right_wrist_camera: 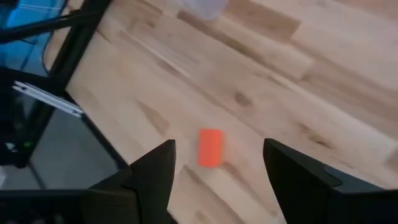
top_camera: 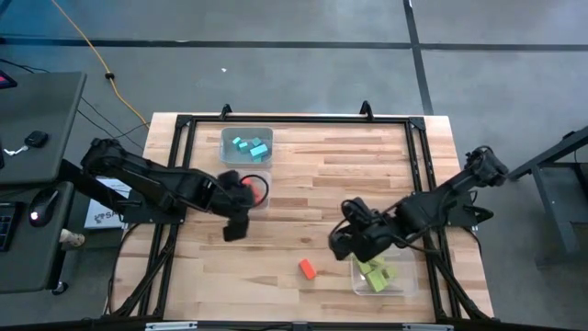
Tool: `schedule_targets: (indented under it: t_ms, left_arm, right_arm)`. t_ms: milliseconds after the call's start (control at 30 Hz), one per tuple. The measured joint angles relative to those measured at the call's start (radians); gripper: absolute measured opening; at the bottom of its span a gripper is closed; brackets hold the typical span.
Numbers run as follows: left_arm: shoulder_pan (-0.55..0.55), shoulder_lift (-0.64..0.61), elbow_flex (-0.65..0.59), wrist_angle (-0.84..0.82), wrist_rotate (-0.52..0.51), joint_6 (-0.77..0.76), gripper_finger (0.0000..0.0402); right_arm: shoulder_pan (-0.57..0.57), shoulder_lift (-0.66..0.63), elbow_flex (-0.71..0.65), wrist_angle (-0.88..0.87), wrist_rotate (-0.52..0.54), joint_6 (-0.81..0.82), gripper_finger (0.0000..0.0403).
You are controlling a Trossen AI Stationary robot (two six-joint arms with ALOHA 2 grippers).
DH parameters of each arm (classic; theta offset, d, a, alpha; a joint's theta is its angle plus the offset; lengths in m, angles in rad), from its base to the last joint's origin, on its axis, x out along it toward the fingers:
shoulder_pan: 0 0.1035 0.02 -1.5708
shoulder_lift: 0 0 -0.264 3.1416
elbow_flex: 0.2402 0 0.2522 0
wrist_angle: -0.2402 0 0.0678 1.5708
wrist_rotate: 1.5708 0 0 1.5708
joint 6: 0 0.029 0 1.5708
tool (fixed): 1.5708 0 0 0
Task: Sort & place blocks by color
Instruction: Put the orange block into the top transparent bin
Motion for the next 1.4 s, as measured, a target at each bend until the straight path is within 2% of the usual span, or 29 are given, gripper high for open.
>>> schedule_targets:
  t_ms: [167, 300, 467, 900, 1400]
  left_arm:
    - [0.015, -0.010, 0.001, -0.222, -0.043, -0.011, 0.0259]
    - [0.029, -0.012, 0.001, -0.302, -0.082, 0.010, 0.0259]
    - [0.051, -0.012, 0.001, -0.317, -0.133, 0.078, 0.0259]
    - [0.131, -0.012, 0.001, -0.320, -0.135, 0.151, 0.0259]
    - [0.144, -0.012, 0.001, -0.318, -0.135, 0.154, 0.0259]
  right_arm:
    - [-0.054, 0.071, 0.000, 0.098, -0.107, -0.049, 0.0232]
    - [-0.083, 0.135, 0.000, 0.165, -0.183, -0.052, 0.0232]
    - [-0.105, 0.210, 0.000, 0.211, -0.252, -0.044, 0.0232]
    - [-0.111, 0.413, 0.000, 0.319, -0.439, 0.005, 0.0232]
    - [-0.111, 0.503, -0.001, 0.378, -0.461, 0.019, 0.0232]
